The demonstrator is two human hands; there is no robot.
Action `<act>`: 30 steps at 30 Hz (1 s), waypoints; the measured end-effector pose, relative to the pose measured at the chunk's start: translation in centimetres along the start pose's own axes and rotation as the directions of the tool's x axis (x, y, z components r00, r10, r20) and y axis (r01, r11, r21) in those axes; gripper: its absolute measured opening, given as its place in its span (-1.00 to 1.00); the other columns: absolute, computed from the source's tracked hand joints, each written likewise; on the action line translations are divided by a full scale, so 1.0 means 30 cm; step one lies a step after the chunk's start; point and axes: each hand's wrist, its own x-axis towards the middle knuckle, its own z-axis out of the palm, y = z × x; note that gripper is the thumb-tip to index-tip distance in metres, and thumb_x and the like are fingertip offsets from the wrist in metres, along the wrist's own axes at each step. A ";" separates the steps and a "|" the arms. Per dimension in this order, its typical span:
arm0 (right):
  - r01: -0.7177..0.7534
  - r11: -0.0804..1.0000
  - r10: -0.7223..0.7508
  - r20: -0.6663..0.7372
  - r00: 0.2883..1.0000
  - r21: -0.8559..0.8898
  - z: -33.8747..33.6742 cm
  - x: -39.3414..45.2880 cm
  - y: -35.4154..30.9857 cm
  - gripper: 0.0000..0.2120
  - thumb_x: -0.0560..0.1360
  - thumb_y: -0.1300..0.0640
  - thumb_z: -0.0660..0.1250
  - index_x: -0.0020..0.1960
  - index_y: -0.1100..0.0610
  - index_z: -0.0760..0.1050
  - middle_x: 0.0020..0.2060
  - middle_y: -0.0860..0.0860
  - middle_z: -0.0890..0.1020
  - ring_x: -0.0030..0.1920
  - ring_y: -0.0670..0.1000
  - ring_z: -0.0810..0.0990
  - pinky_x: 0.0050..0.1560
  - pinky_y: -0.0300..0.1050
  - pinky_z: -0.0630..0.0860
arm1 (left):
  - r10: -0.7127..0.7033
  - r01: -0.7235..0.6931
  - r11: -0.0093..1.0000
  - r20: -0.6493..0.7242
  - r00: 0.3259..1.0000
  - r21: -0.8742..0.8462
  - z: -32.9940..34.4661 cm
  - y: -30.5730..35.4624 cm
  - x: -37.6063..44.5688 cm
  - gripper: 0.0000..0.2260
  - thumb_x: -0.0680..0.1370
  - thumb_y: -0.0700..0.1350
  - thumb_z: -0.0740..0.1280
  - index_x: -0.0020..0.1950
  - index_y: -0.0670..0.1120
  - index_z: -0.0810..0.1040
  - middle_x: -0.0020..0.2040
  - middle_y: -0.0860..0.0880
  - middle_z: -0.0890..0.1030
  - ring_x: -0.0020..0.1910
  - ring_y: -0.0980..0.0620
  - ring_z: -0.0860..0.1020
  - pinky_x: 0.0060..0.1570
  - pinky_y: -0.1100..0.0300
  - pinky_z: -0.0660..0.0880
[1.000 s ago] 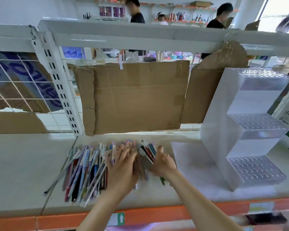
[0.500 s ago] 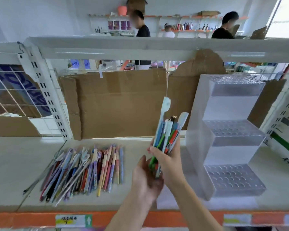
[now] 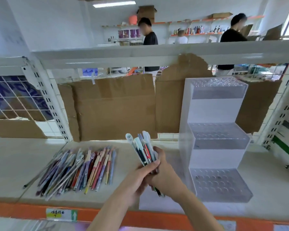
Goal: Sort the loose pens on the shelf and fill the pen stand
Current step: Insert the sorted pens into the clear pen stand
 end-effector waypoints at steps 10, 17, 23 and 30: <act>0.016 0.970 0.046 0.249 0.967 -0.243 -0.178 -0.104 0.049 -0.25 0.34 -0.08 0.43 0.37 -0.20 0.07 0.10 -0.02 0.48 -0.01 -0.05 0.55 -0.04 -0.10 0.57 | -0.039 0.028 0.941 -0.025 0.999 -0.339 0.136 -0.099 0.002 -0.63 0.41 -0.08 0.36 0.13 -0.27 0.56 0.07 -0.27 0.61 -0.01 -0.19 0.62 -0.15 0.04 0.58; 0.003 0.990 -0.014 -0.075 0.997 -0.142 -0.341 -0.156 0.050 -0.85 0.53 0.02 0.30 -0.05 0.08 0.56 -0.40 -0.06 0.63 -0.44 -0.15 0.53 -0.36 -0.24 0.43 | -0.007 0.006 0.959 -0.003 1.000 -0.283 0.164 -0.112 -0.020 -0.83 0.37 -0.21 0.40 -0.15 -0.27 0.51 -0.32 -0.19 0.54 -0.39 -0.12 0.55 -0.32 0.07 0.57; 0.044 0.997 -0.058 -0.230 0.972 -0.065 -0.366 -0.124 0.054 -0.76 0.42 -0.09 0.41 -0.23 0.05 0.46 -0.45 -0.12 0.45 -0.44 -0.13 0.36 -0.38 -0.23 0.32 | 0.055 -0.057 0.998 0.126 0.991 0.014 0.263 -0.112 -0.071 -0.91 0.29 -0.28 0.45 -0.27 -0.21 0.57 -0.41 -0.15 0.50 -0.49 -0.06 0.46 -0.44 0.19 0.44; 0.024 1.000 -0.027 -0.242 0.970 -0.015 -0.409 -0.125 0.081 -0.80 0.47 0.05 0.39 -0.25 0.13 0.49 -0.53 -0.09 0.47 -0.52 -0.14 0.35 -0.40 -0.20 0.31 | -0.012 0.025 0.990 0.094 0.996 -0.141 0.272 -0.152 -0.096 -0.90 0.35 -0.21 0.41 -0.19 -0.23 0.61 -0.33 -0.15 0.53 -0.44 -0.03 0.47 -0.39 0.16 0.47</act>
